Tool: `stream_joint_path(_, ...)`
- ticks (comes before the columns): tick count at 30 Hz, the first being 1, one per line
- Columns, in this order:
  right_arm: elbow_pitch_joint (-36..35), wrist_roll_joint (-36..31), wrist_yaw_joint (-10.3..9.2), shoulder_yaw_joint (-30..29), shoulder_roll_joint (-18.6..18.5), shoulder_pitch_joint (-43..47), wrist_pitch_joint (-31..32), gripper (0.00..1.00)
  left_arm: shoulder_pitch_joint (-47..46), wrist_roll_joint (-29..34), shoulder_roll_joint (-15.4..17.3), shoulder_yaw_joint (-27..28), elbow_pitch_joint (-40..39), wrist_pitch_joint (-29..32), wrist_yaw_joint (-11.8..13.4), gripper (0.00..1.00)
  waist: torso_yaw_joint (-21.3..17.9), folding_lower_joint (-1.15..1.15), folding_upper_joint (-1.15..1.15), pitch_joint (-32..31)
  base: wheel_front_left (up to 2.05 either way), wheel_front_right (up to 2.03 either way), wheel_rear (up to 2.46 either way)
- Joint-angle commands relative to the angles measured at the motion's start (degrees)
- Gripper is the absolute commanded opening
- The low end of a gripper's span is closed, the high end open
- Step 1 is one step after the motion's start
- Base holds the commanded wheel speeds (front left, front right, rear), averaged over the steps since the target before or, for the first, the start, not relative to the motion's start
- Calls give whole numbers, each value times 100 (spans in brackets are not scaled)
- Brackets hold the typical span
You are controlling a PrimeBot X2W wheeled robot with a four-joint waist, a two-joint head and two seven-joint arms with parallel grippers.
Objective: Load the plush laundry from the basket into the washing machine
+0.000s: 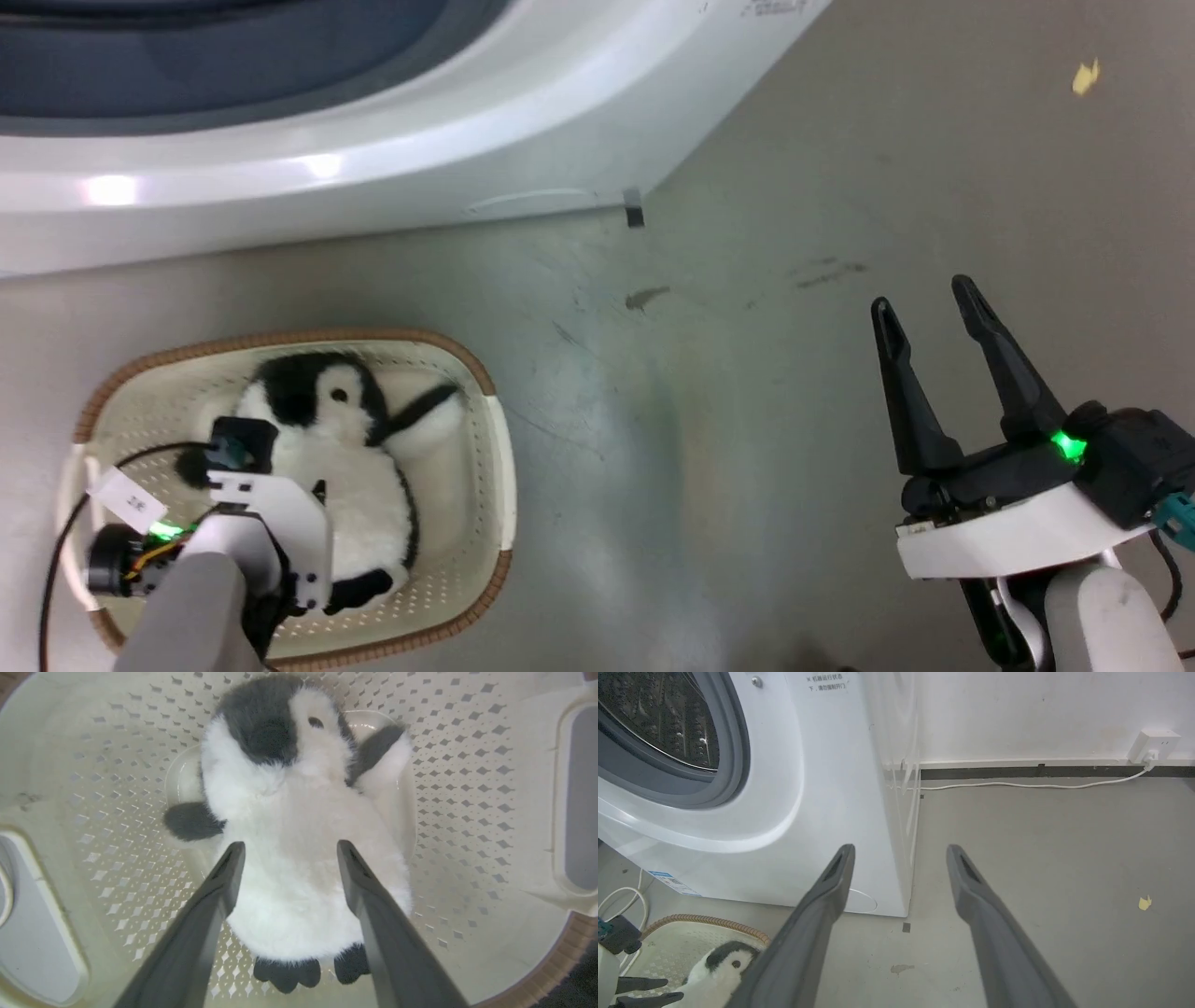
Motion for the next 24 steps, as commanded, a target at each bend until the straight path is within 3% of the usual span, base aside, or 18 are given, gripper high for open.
stream_joint_path(1, -51, 62, -4, 26, 3, -128, -60, 100, -201, -48, 81, -30, 151, 41, -1, 100, -98, -1, 0, 171, 0, 0, 0)
stream_joint_path(15, -124, 215, -4, 318, 3, -384, -228, 100, -849, -407, 385, -173, 993, 616, -189, 100, -475, -1, 0, 937, 0, 0, 0)
stream_joint_path(16, -129, 234, -4, 326, 3, -400, -240, 100, -883, -432, 403, -184, 1038, 610, -201, 36, -497, -1, 0, 981, 0, 0, 0)
stream_joint_path(17, -133, 253, -4, 331, 3, -417, -252, 100, -912, -455, 419, -197, 1075, 587, -212, 0, -516, -1, 0, 1023, 0, 0, 0)
stream_joint_path(24, -79, 339, -5, 360, 4, -562, -360, 100, -1053, -670, 452, -310, 1496, 270, -252, 0, -585, -1, 0, 1119, 0, 0, 0)
